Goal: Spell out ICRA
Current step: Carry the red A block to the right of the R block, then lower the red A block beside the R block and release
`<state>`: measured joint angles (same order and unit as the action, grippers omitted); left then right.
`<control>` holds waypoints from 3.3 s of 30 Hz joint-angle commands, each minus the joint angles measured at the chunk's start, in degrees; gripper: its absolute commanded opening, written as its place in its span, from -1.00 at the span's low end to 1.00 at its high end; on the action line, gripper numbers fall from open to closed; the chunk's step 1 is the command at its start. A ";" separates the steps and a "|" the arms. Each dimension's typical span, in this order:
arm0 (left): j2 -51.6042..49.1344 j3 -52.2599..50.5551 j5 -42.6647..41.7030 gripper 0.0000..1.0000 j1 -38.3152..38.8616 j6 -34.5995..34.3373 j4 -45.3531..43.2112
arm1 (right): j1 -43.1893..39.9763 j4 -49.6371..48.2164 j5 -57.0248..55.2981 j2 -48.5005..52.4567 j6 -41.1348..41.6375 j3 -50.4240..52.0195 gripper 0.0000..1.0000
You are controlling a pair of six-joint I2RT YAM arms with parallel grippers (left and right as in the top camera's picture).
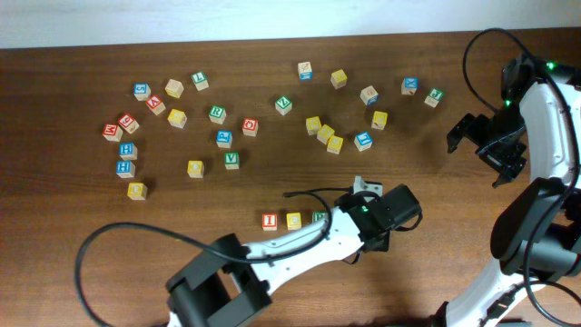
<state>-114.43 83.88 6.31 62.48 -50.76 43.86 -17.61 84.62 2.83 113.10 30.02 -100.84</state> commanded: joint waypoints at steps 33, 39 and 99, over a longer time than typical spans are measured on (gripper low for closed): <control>-2.86 0.50 15.54 -0.01 -2.16 4.68 -1.77 | -0.04 -0.07 -0.50 -0.33 0.46 -0.74 0.97; -1.07 4.24 3.34 0.14 -2.32 27.96 0.26 | -0.04 -0.07 -0.50 -0.33 0.44 -0.74 0.96; -7.50 4.20 -2.43 -0.34 -8.66 -1.92 4.87 | -0.04 -0.07 -0.50 -0.33 0.44 -0.74 0.97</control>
<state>-121.51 87.88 1.37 53.87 -51.90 48.53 -17.61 84.60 2.83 113.10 30.02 -100.84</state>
